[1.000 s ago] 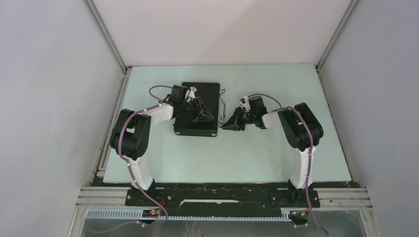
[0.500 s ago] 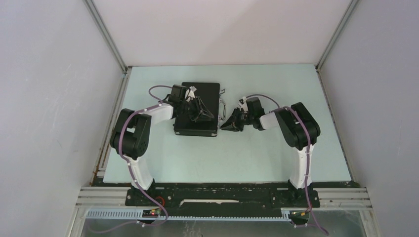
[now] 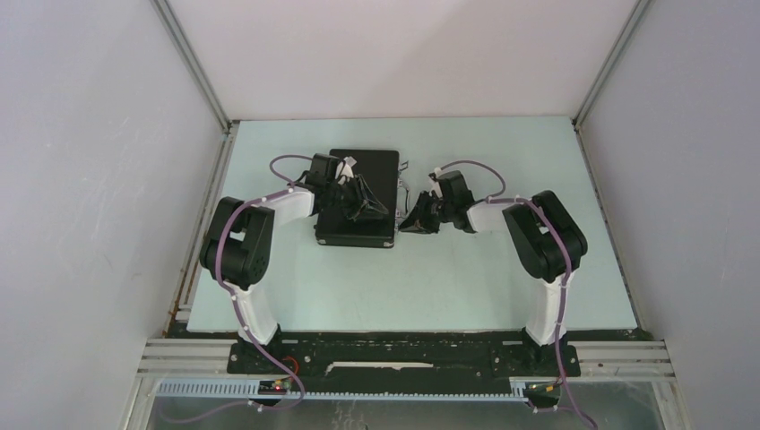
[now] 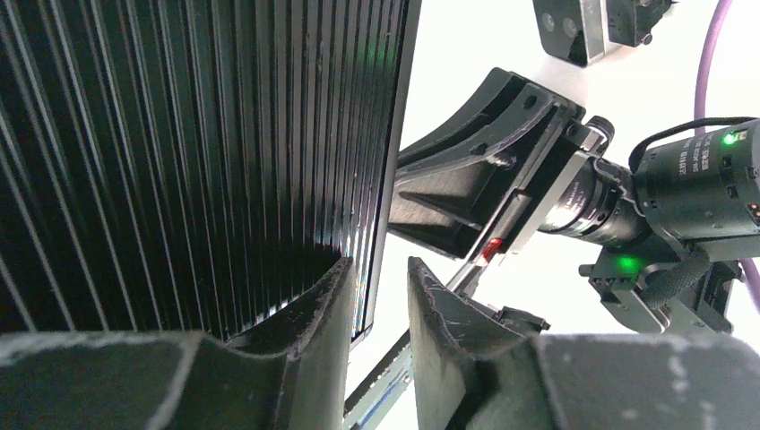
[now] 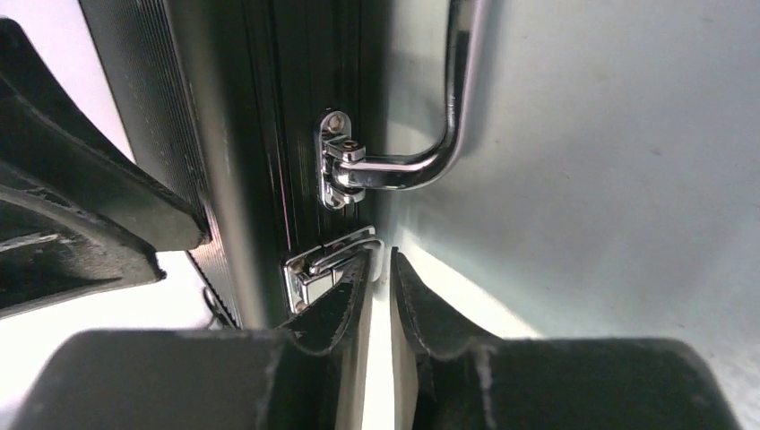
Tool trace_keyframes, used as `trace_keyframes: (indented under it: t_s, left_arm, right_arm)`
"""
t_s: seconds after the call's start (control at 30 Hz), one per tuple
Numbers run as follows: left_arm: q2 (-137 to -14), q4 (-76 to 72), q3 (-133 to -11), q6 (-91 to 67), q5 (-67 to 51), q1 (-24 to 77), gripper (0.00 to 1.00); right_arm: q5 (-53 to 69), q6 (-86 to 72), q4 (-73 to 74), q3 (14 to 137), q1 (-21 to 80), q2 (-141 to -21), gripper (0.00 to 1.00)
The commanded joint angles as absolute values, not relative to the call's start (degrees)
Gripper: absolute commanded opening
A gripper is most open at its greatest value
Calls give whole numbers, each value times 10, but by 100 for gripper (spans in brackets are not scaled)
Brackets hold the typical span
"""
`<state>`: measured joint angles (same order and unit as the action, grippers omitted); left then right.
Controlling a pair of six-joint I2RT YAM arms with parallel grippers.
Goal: Pack up texas hold em set
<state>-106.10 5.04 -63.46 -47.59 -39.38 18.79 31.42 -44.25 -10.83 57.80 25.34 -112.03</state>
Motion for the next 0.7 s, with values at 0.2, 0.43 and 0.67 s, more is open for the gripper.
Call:
trace_keyframes:
  t_s: [0.2, 0.43, 0.67]
  left_arm:
    - [-1065, 74, -624, -456, -351, 191, 35]
    - [-1027, 145, -688, -384, -318, 210, 40]
    - [-1058, 151, -776, -447, -334, 208, 41]
  right_arm:
    - [331, -456, -118, 630, 278, -1171, 18]
    - [275, -401, -60, 600, 222, -1063, 22]
    - [255, -411, -77, 646, 156, -1026, 50]
